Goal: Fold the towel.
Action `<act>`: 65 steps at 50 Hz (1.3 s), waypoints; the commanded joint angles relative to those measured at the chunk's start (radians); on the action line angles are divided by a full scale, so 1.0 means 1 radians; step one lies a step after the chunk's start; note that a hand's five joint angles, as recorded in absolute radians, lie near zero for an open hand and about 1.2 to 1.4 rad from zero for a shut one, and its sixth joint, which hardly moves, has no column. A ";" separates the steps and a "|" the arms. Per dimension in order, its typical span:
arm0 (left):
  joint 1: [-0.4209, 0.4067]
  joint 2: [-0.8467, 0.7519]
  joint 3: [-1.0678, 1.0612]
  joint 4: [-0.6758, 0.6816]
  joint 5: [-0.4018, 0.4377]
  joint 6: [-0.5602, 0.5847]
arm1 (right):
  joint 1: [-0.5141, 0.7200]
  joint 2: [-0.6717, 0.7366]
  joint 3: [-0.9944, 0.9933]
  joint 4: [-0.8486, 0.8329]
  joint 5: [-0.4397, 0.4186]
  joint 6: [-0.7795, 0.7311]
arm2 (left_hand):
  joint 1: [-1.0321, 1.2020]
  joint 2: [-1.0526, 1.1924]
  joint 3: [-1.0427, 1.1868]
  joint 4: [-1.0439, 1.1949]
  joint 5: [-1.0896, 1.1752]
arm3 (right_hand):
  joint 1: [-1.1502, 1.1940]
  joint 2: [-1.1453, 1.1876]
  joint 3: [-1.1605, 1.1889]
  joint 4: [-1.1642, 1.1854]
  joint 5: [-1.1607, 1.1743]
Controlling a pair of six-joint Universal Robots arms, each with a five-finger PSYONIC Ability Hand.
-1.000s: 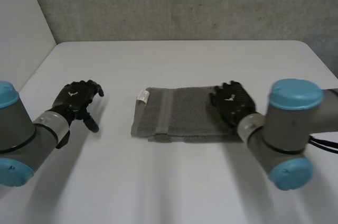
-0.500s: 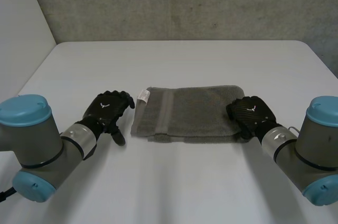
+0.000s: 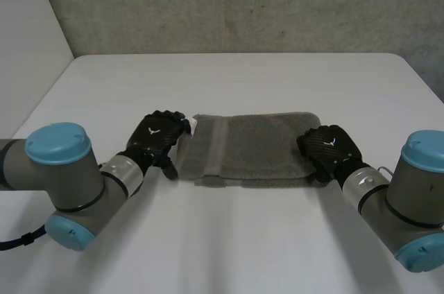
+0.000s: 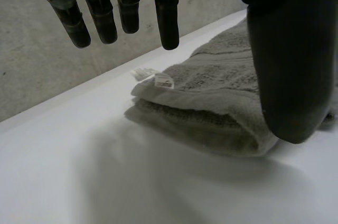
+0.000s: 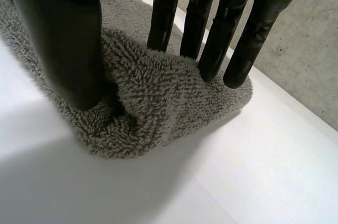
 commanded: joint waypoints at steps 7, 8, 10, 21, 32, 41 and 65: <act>-0.050 -0.008 -0.003 -0.002 -0.001 0.001 | 0.007 0.005 -0.009 -0.038 0.017 0.029 | 0.028 0.025 0.016 0.020 0.018 | 0.081 0.093 0.076 0.077 0.074; -0.050 -0.007 -0.004 -0.002 -0.001 0.001 | 0.001 0.001 -0.007 -0.035 0.015 0.029 | 0.025 0.022 0.013 0.017 0.015 | 0.084 0.095 0.079 0.080 0.076; -0.050 -0.004 -0.006 -0.002 -0.001 0.000 | -0.004 -0.001 -0.004 -0.034 0.009 0.029 | 0.022 0.019 0.010 0.014 0.012 | 0.137 0.148 0.131 0.132 0.129; -0.041 0.028 -0.018 -0.004 -0.007 -0.005 | -0.039 -0.012 0.028 0.070 0.013 -0.037 | -0.016 -0.019 -0.028 -0.024 -0.026 | 0.703 0.714 0.697 0.698 0.695; -0.033 0.056 -0.041 0.001 -0.001 -0.005 | -0.252 -0.104 0.131 0.143 -0.026 -0.129 | -0.016 -0.019 -0.028 -0.024 -0.026 | 0.703 0.714 0.697 0.698 0.695; -0.031 0.079 -0.053 0.001 -0.004 -0.006 | -0.277 -0.111 0.119 0.158 -0.033 -0.176 | -0.028 -0.031 -0.040 -0.036 -0.038 | 0.703 0.714 0.697 0.698 0.695; -0.016 0.217 -0.027 0.010 -0.012 -0.028 | 0.479 0.068 -0.256 0.189 0.006 -0.236 | -0.028 -0.031 -0.040 -0.036 -0.038 | 0.703 0.714 0.697 0.698 0.695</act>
